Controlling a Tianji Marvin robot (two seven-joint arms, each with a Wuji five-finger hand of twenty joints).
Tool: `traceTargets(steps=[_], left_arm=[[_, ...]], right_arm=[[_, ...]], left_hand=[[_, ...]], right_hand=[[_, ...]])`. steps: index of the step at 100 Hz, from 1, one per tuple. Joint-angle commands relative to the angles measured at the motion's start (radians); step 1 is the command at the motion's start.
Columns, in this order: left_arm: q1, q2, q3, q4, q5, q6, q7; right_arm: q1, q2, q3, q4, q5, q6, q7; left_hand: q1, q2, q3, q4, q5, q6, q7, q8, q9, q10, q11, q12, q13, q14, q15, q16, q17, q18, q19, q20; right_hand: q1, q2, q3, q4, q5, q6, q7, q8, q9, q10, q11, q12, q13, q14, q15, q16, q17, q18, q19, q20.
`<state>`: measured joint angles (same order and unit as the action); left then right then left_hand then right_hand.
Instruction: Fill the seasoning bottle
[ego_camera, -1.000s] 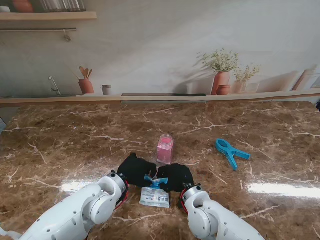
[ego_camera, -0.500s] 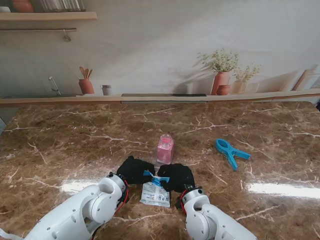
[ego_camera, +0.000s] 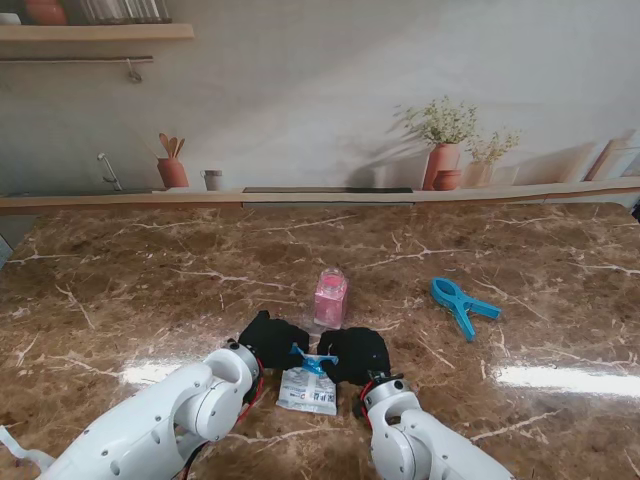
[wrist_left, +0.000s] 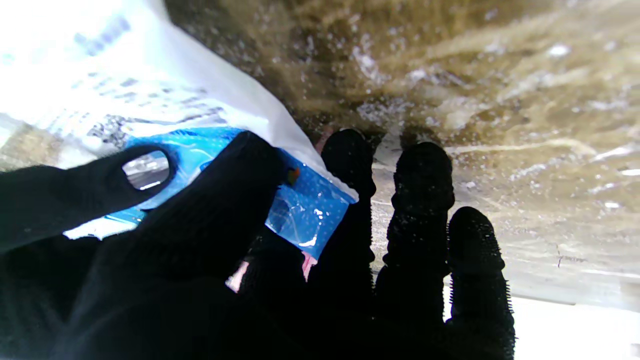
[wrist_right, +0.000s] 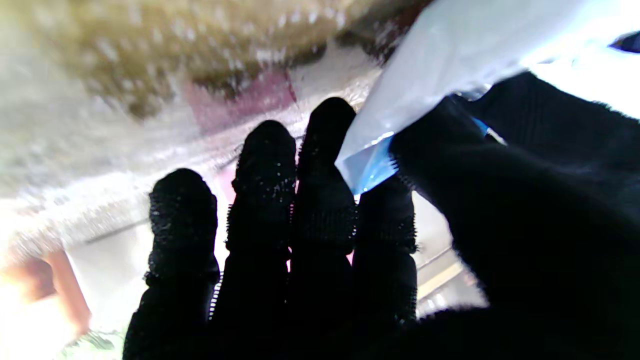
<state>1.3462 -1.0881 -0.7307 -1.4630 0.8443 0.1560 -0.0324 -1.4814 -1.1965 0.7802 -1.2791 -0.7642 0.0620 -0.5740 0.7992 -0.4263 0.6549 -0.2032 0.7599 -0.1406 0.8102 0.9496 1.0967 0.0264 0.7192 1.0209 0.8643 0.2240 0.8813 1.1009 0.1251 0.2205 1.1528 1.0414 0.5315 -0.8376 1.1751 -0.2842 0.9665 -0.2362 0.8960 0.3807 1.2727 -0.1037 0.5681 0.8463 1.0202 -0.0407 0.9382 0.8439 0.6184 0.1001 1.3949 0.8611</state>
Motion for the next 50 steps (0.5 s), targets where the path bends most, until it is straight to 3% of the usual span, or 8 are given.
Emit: traceTargets(steps=[1, 17, 25, 33, 38, 42, 45, 50], left_arm=[[0.007, 0.012, 0.007, 0.018, 0.020, 0.006, -0.003], [0.007, 0.017, 0.009, 0.016, 0.056, 0.005, 0.000], [0.022, 0.008, -0.007, 0.018, 0.029, -0.001, 0.031], [0.038, 0.009, -0.027, 0.005, 0.024, -0.014, 0.033], [0.048, 0.012, -0.041, -0.005, 0.036, -0.030, 0.032], [0.057, 0.014, -0.054, -0.014, 0.041, -0.044, 0.030], [0.065, 0.014, -0.064, -0.019, 0.039, -0.052, 0.032], [0.080, 0.012, -0.082, -0.028, 0.030, -0.065, 0.038]], right_arm=[[-0.009, 0.003, -0.003, 0.053, 0.011, 0.002, 0.029], [0.002, 0.014, -0.018, 0.061, -0.032, 0.007, 0.020], [-0.009, 0.016, -0.005, 0.046, -0.021, 0.002, 0.042], [-0.023, 0.022, 0.013, 0.021, -0.017, 0.000, 0.069], [-0.032, 0.026, 0.025, 0.004, -0.019, 0.000, 0.085], [-0.039, 0.029, 0.035, -0.010, -0.018, -0.001, 0.096], [-0.045, 0.031, 0.042, -0.021, -0.018, -0.001, 0.104], [-0.052, 0.033, 0.053, -0.036, -0.019, -0.002, 0.111]], left_hand=[[0.097, 0.041, 0.113, 0.045, 0.053, -0.110, 0.157, 0.046, 0.054, -0.019, 0.038, 0.023, 0.027, 0.027, -0.019, -0.003, -0.014, 0.001, 0.029, 0.017], [0.085, 0.016, 0.112, 0.027, 0.047, -0.123, 0.119, 0.005, 0.060, -0.034, -0.004, 0.003, 0.043, 0.003, -0.039, -0.024, 0.012, -0.006, 0.038, 0.009], [0.105, 0.008, 0.052, 0.005, 0.023, -0.084, 0.100, -0.237, 0.035, -0.008, -0.123, -0.088, 0.010, 0.002, -0.115, -0.091, 0.007, 0.001, 0.030, -0.015], [-0.054, -0.031, 0.029, 0.062, -0.039, -0.039, 0.034, -0.413, -0.058, -0.018, -0.227, -0.179, -0.065, -0.019, -0.217, -0.162, -0.016, 0.003, -0.010, -0.039], [-0.104, -0.067, -0.028, 0.070, -0.076, -0.015, -0.004, -0.465, -0.129, -0.024, -0.221, -0.346, -0.098, -0.033, -0.263, -0.203, -0.028, -0.001, -0.044, -0.057], [-0.170, -0.066, -0.024, 0.078, -0.087, 0.021, -0.079, -0.498, -0.180, -0.025, -0.244, -0.417, -0.128, -0.044, -0.301, -0.226, -0.041, -0.006, -0.078, -0.074], [-0.217, -0.059, -0.005, 0.092, -0.091, 0.042, -0.123, -0.507, -0.212, -0.023, -0.265, -0.447, -0.153, -0.047, -0.333, -0.246, -0.053, -0.007, -0.105, -0.086], [-0.271, -0.054, 0.018, 0.124, -0.096, 0.070, -0.178, -0.516, -0.246, -0.020, -0.292, -0.487, -0.177, -0.052, -0.379, -0.282, -0.066, -0.020, -0.158, -0.117]], right_hand=[[0.041, -0.009, 0.006, -0.018, 0.047, -0.092, 0.082, -0.005, 0.050, 0.000, 0.043, -0.010, 0.046, -0.006, 0.019, -0.026, 0.012, -0.003, 0.033, -0.012], [0.036, -0.012, 0.005, -0.016, 0.039, -0.073, 0.084, -0.025, 0.047, -0.007, 0.039, -0.018, 0.044, -0.007, 0.011, -0.032, 0.012, -0.003, 0.033, -0.017], [0.005, -0.019, 0.003, -0.010, -0.020, -0.025, 0.061, -0.047, -0.007, -0.005, 0.003, -0.030, -0.003, -0.002, -0.037, -0.052, -0.026, -0.004, 0.000, -0.032], [-0.043, -0.049, -0.010, -0.016, -0.099, 0.009, -0.005, -0.043, -0.083, -0.003, -0.062, -0.045, -0.059, -0.002, -0.122, -0.090, -0.079, -0.002, -0.073, -0.057], [-0.086, -0.034, -0.008, 0.005, -0.097, 0.039, -0.144, 0.026, -0.130, -0.004, -0.096, -0.072, -0.091, 0.000, -0.174, -0.115, -0.111, 0.003, -0.129, -0.072], [-0.128, -0.004, -0.007, 0.062, -0.093, 0.065, -0.279, 0.106, -0.177, 0.000, -0.113, -0.152, -0.118, 0.004, -0.222, -0.139, -0.139, 0.007, -0.181, -0.085], [-0.163, 0.022, -0.009, 0.135, -0.101, 0.084, -0.372, 0.181, -0.214, 0.002, -0.128, -0.203, -0.137, 0.006, -0.265, -0.164, -0.158, 0.007, -0.225, -0.099], [-0.187, 0.029, -0.024, 0.147, -0.139, 0.097, -0.416, 0.190, -0.259, 0.007, -0.159, -0.228, -0.162, 0.007, -0.318, -0.192, -0.186, 0.009, -0.278, -0.119]])
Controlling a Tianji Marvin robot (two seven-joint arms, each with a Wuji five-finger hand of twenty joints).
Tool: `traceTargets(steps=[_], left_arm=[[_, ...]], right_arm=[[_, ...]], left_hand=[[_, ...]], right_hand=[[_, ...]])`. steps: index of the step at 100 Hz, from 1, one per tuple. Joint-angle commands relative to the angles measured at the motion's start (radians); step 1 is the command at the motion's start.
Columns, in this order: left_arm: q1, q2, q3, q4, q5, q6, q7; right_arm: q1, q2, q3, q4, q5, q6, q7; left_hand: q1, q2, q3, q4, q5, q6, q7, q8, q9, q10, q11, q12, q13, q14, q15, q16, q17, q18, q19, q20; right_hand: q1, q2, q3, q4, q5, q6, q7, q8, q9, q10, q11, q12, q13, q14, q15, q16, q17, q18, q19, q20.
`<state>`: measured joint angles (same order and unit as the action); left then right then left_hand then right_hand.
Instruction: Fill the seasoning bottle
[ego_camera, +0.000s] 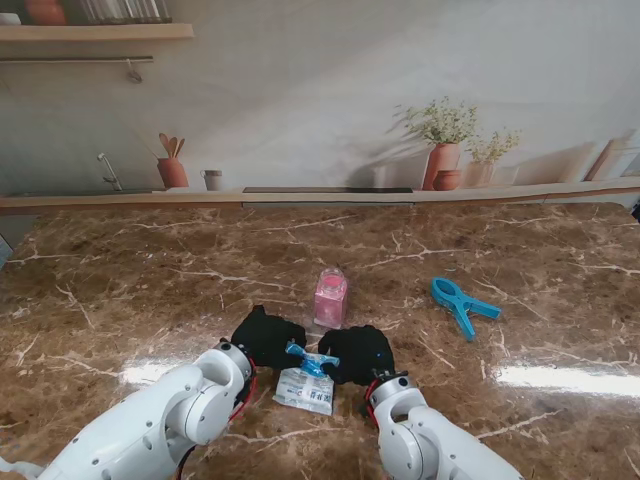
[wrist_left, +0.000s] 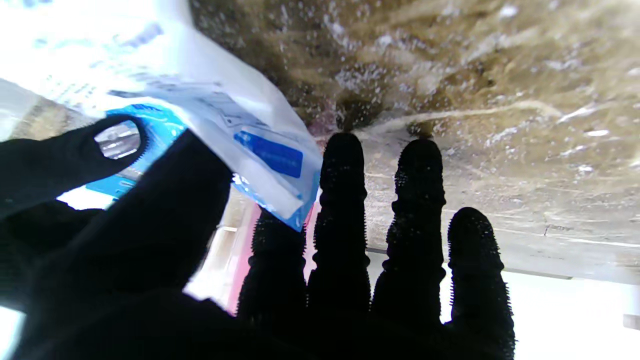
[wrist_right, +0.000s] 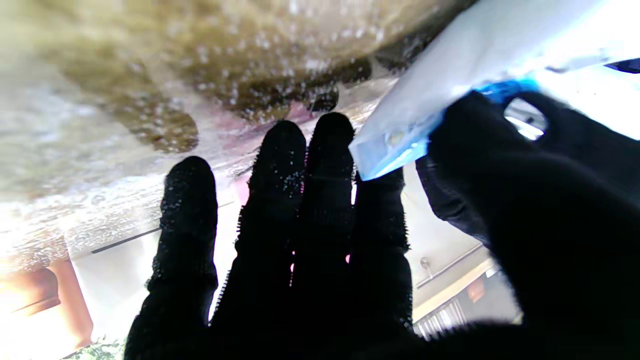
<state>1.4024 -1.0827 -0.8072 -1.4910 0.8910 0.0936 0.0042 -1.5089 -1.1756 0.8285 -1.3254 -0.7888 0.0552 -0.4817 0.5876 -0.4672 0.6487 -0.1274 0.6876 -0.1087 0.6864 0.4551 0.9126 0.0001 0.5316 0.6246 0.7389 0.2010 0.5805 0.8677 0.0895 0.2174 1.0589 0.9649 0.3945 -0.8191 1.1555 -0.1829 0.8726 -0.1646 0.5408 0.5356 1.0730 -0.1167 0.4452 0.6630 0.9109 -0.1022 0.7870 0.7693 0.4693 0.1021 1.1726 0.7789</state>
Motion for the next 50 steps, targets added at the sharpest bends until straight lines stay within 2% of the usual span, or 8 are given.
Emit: traceTargets(steps=[1, 8, 13, 22, 50], left_arm=[[0.026, 0.007, -0.009, -0.002, -0.019, -0.005, 0.003], [0.046, 0.005, -0.032, -0.016, -0.034, -0.016, 0.008], [0.058, 0.003, -0.047, -0.024, -0.041, -0.025, 0.015], [0.074, 0.000, -0.068, -0.034, -0.063, -0.039, 0.023], [0.111, -0.029, -0.113, -0.036, -0.169, -0.079, 0.102]], right_arm=[[-0.026, 0.012, 0.007, 0.009, 0.006, 0.005, 0.019], [-0.034, 0.011, 0.020, -0.005, 0.009, 0.000, 0.019], [-0.040, 0.011, 0.030, -0.018, 0.015, -0.003, 0.024], [-0.048, 0.010, 0.044, -0.035, 0.019, -0.006, 0.026], [-0.089, 0.009, 0.101, -0.098, 0.020, -0.006, 0.011]], left_hand=[[-0.061, -0.013, 0.021, 0.050, -0.025, 0.042, -0.067, -0.026, -0.068, 0.007, -0.109, -0.099, -0.056, -0.030, -0.086, -0.057, -0.033, -0.020, -0.075, -0.048], [-0.075, -0.027, -0.005, 0.052, -0.033, 0.056, -0.128, -0.058, -0.108, 0.011, -0.138, -0.137, -0.088, -0.031, -0.129, -0.096, -0.047, -0.040, -0.145, -0.103], [-0.079, -0.032, -0.024, 0.054, -0.032, 0.063, -0.155, -0.078, -0.124, 0.011, -0.154, -0.162, -0.095, -0.051, -0.158, -0.129, -0.052, -0.055, -0.178, -0.141], [-0.079, -0.024, -0.049, 0.055, -0.032, 0.068, -0.186, -0.101, -0.154, 0.017, -0.176, -0.190, -0.117, -0.056, -0.196, -0.169, -0.059, -0.070, -0.213, -0.188], [-0.071, 0.034, -0.120, 0.062, 0.022, 0.041, -0.178, -0.103, -0.141, 0.026, -0.184, -0.211, -0.114, -0.048, -0.207, -0.189, -0.070, -0.024, -0.213, -0.212]], right_hand=[[-0.053, 0.012, -0.007, 0.046, -0.050, 0.027, -0.067, 0.035, -0.066, 0.021, -0.042, -0.050, -0.054, 0.070, -0.178, -0.124, -0.040, 0.007, -0.066, -0.041], [-0.084, 0.021, -0.028, 0.044, -0.087, 0.040, -0.098, 0.032, -0.106, 0.025, -0.071, -0.081, -0.070, 0.072, -0.233, -0.156, -0.056, 0.006, -0.119, -0.059], [-0.100, 0.034, -0.046, 0.045, -0.107, 0.046, -0.114, 0.028, -0.129, 0.026, -0.089, -0.103, -0.080, 0.075, -0.268, -0.176, -0.066, 0.005, -0.152, -0.070], [-0.120, 0.048, -0.064, 0.045, -0.129, 0.052, -0.129, 0.023, -0.154, 0.030, -0.106, -0.128, -0.092, 0.075, -0.303, -0.197, -0.077, 0.002, -0.183, -0.081], [-0.138, 0.093, -0.095, 0.052, -0.135, 0.054, -0.134, 0.020, -0.160, 0.032, -0.109, -0.150, -0.083, 0.079, -0.328, -0.213, -0.074, 0.001, -0.204, -0.089]])
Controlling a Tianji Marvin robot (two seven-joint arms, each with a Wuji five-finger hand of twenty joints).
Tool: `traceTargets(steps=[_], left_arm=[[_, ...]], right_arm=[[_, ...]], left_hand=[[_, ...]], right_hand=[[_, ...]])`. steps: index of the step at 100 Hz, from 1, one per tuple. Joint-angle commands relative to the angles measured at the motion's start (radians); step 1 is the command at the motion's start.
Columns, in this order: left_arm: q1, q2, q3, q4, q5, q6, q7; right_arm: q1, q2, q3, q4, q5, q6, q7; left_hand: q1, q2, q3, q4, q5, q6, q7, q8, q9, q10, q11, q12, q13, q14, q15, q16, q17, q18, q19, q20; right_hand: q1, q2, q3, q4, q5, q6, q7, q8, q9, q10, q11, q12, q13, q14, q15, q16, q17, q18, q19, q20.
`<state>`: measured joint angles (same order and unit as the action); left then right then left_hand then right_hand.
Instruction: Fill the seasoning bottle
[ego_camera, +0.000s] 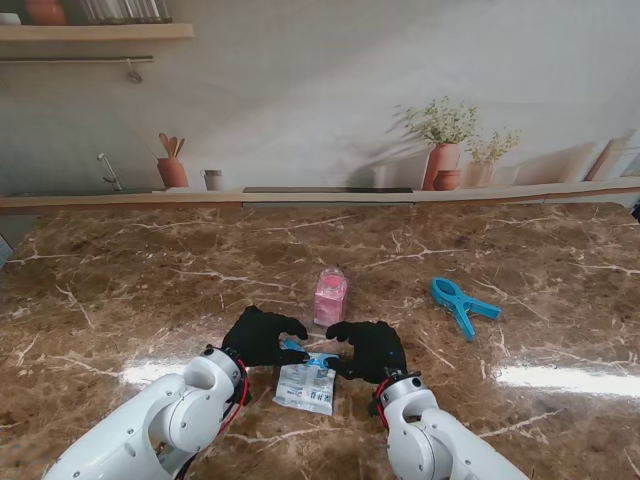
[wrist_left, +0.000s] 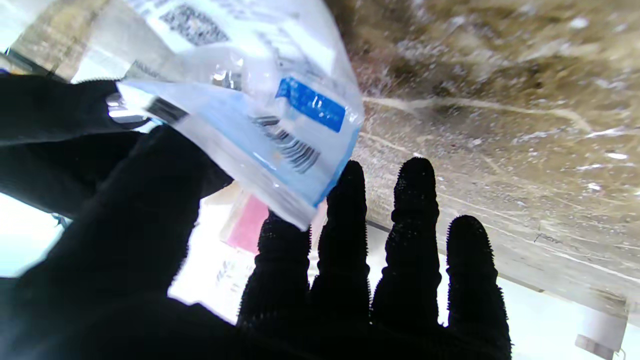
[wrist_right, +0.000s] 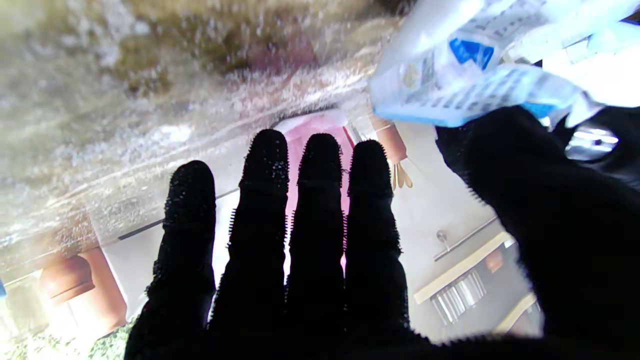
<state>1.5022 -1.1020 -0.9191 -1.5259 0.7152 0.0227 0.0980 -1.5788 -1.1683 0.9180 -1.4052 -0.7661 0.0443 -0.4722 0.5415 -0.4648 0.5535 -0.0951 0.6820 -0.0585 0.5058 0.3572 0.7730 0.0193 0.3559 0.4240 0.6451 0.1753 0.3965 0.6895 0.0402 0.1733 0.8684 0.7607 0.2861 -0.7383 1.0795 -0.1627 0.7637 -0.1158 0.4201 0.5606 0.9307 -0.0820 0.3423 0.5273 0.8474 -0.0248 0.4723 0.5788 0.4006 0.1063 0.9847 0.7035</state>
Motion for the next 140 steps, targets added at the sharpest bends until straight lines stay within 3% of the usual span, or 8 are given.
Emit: traceTargets(steps=[1, 41, 62, 79, 93, 116, 140], left_arm=[[0.012, -0.010, -0.002, -0.001, 0.004, -0.009, 0.010], [0.062, -0.031, -0.062, -0.024, -0.077, -0.044, 0.070], [0.099, -0.041, -0.100, -0.056, -0.100, -0.071, 0.110], [0.126, -0.048, -0.130, -0.082, -0.104, -0.087, 0.149], [0.140, -0.053, -0.149, -0.099, -0.110, -0.093, 0.170], [0.150, -0.054, -0.167, -0.117, -0.099, -0.086, 0.187], [0.146, -0.054, -0.174, -0.112, -0.094, -0.088, 0.191]], right_arm=[[-0.021, 0.001, 0.014, -0.021, -0.004, 0.006, 0.000], [-0.110, 0.014, 0.173, -0.134, -0.091, 0.057, -0.038], [-0.110, 0.022, 0.239, -0.142, -0.127, 0.119, -0.015], [-0.123, 0.034, 0.284, -0.174, -0.182, 0.204, 0.035], [-0.119, 0.041, 0.317, -0.167, -0.221, 0.283, 0.070], [-0.099, 0.055, 0.339, -0.134, -0.305, 0.464, 0.149], [-0.047, 0.065, 0.327, -0.059, -0.330, 0.542, 0.198]], left_hand=[[-0.023, 0.032, -0.025, 0.030, 0.030, -0.011, 0.004, -0.004, 0.001, 0.008, -0.008, -0.010, -0.019, -0.022, -0.023, -0.011, -0.021, 0.021, -0.022, -0.008], [-0.014, 0.117, -0.133, 0.043, 0.051, 0.001, -0.005, -0.003, 0.002, 0.030, -0.025, -0.016, -0.030, -0.006, -0.027, -0.017, -0.017, 0.004, -0.023, -0.018], [-0.004, 0.144, -0.224, 0.056, 0.040, 0.014, -0.044, -0.017, -0.047, 0.036, -0.060, -0.044, -0.081, -0.014, -0.082, -0.075, -0.021, -0.048, -0.073, -0.089], [0.025, 0.183, -0.352, 0.073, 0.011, 0.041, -0.137, -0.069, -0.103, 0.039, -0.091, -0.089, -0.129, -0.038, -0.138, -0.164, -0.021, -0.112, -0.111, -0.199], [0.026, 0.197, -0.382, 0.077, -0.015, 0.059, -0.173, -0.089, -0.146, 0.038, -0.111, -0.107, -0.166, -0.049, -0.166, -0.193, -0.035, -0.131, -0.129, -0.229], [0.041, 0.215, -0.424, 0.082, -0.020, 0.055, -0.187, -0.095, -0.161, 0.036, -0.113, -0.120, -0.179, -0.054, -0.173, -0.213, -0.037, -0.118, -0.131, -0.251], [0.048, 0.221, -0.439, 0.084, -0.026, 0.053, -0.188, -0.091, -0.167, 0.037, -0.118, -0.120, -0.186, -0.055, -0.177, -0.215, -0.041, -0.118, -0.122, -0.242]], right_hand=[[-0.030, 0.013, -0.020, 0.032, -0.025, 0.005, -0.013, -0.005, -0.018, -0.002, -0.006, -0.014, -0.020, 0.002, -0.014, -0.023, -0.006, -0.004, -0.017, -0.014], [-0.022, 0.030, -0.033, 0.041, -0.022, 0.005, -0.010, -0.005, -0.015, 0.002, -0.004, -0.020, -0.023, 0.004, -0.019, -0.026, -0.008, -0.002, -0.021, -0.014], [-0.015, 0.031, -0.039, 0.044, -0.032, 0.013, -0.016, -0.007, -0.028, 0.005, -0.009, -0.023, -0.037, 0.007, -0.027, -0.029, -0.019, -0.003, -0.029, -0.016], [-0.014, 0.025, -0.050, 0.043, -0.074, 0.036, -0.036, -0.013, -0.080, 0.012, -0.023, -0.027, -0.087, 0.009, -0.050, -0.038, -0.054, -0.010, -0.052, -0.021], [-0.009, 0.007, -0.057, 0.041, -0.099, 0.060, -0.049, -0.013, -0.128, 0.021, -0.030, -0.028, -0.145, 0.016, -0.073, -0.048, -0.097, -0.016, -0.085, -0.026], [-0.045, -0.048, -0.036, 0.019, -0.164, 0.102, -0.009, 0.104, -0.211, 0.027, 0.056, 0.058, -0.196, 0.013, -0.001, -0.008, -0.120, -0.025, -0.099, 0.014], [-0.081, -0.094, -0.004, -0.003, -0.164, 0.099, 0.003, 0.188, -0.224, 0.023, 0.149, 0.138, -0.192, 0.014, 0.118, 0.065, -0.090, -0.024, -0.028, 0.067]])
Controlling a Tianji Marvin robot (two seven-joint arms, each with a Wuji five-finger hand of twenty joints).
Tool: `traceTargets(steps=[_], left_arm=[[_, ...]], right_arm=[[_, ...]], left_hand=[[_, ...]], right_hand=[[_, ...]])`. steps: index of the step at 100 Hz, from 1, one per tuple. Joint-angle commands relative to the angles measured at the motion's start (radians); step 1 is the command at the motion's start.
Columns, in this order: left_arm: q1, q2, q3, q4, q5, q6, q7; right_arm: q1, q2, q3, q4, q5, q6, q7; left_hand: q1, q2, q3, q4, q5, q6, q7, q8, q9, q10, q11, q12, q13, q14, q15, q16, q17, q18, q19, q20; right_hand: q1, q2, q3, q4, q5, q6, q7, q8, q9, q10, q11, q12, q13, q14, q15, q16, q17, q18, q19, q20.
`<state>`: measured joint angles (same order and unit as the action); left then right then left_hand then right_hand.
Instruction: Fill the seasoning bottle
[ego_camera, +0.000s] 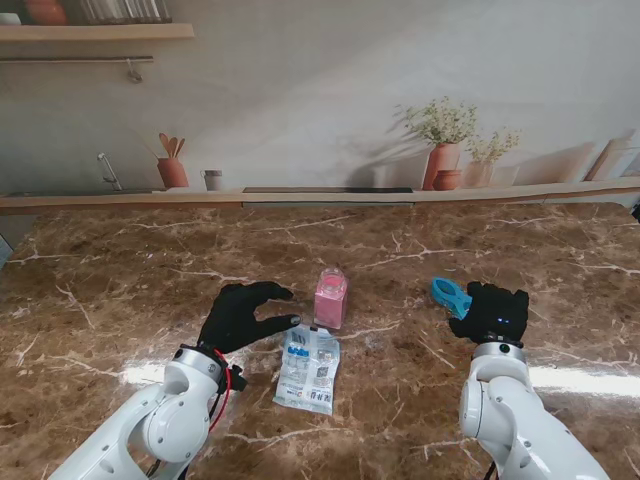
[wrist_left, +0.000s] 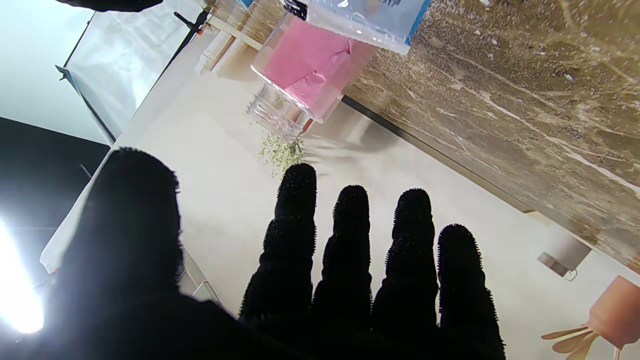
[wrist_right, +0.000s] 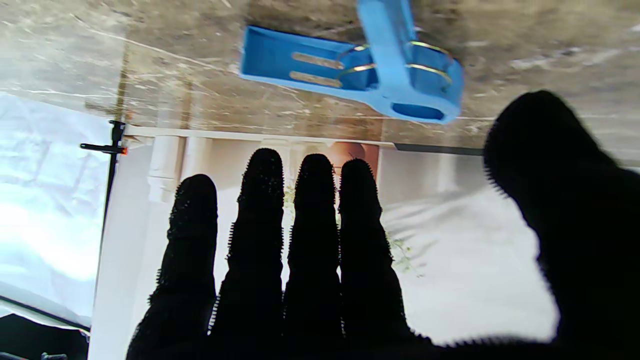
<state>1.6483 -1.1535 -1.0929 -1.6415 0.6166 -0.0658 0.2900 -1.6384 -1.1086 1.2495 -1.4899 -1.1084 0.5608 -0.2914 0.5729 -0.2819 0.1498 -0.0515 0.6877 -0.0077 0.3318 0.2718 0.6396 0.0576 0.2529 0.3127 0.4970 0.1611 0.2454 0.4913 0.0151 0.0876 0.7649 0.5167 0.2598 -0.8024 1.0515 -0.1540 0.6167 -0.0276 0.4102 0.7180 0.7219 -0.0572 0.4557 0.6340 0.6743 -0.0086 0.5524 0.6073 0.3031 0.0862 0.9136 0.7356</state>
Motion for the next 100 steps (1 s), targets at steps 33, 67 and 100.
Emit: traceTargets(steps=[33, 67, 100], left_arm=[[-0.004, -0.003, -0.011, 0.009, 0.004, 0.001, -0.001], [-0.014, -0.004, -0.005, 0.015, 0.004, 0.002, 0.002], [-0.017, -0.003, 0.000, 0.016, 0.007, 0.006, -0.002]], right_arm=[[0.103, 0.001, -0.063, 0.144, 0.074, 0.085, 0.032], [0.159, -0.022, -0.108, 0.244, 0.183, 0.071, -0.016], [0.176, -0.027, -0.141, 0.293, 0.211, 0.053, -0.037]], left_hand=[[0.029, 0.043, -0.050, 0.042, -0.020, -0.001, -0.006, 0.003, -0.034, 0.002, -0.016, -0.007, -0.037, -0.041, -0.027, -0.019, -0.018, -0.026, -0.017, 0.008], [0.037, 0.045, -0.059, 0.043, -0.015, -0.003, 0.003, 0.012, -0.029, 0.004, -0.012, -0.004, -0.035, -0.041, -0.024, -0.017, -0.020, -0.026, -0.015, 0.016], [0.040, 0.053, -0.064, 0.044, -0.011, -0.005, 0.009, 0.017, -0.029, 0.006, -0.011, 0.000, -0.034, -0.039, -0.022, -0.015, -0.021, -0.027, -0.017, 0.019]], right_hand=[[-0.047, -0.057, 0.044, -0.018, 0.070, -0.012, 0.050, 0.076, 0.096, -0.022, 0.146, 0.124, 0.100, -0.013, 0.228, 0.153, 0.119, 0.008, 0.227, 0.091], [0.204, -0.048, 0.107, -0.119, 0.230, -0.079, 0.272, -0.097, 0.359, -0.026, 0.140, 0.234, 0.314, -0.012, 0.356, 0.195, 0.273, 0.019, 0.465, 0.088], [0.290, -0.017, 0.138, -0.142, 0.246, -0.149, 0.485, -0.322, 0.475, -0.037, 0.064, 0.200, 0.375, -0.016, 0.345, 0.173, 0.309, 0.022, 0.494, 0.068]])
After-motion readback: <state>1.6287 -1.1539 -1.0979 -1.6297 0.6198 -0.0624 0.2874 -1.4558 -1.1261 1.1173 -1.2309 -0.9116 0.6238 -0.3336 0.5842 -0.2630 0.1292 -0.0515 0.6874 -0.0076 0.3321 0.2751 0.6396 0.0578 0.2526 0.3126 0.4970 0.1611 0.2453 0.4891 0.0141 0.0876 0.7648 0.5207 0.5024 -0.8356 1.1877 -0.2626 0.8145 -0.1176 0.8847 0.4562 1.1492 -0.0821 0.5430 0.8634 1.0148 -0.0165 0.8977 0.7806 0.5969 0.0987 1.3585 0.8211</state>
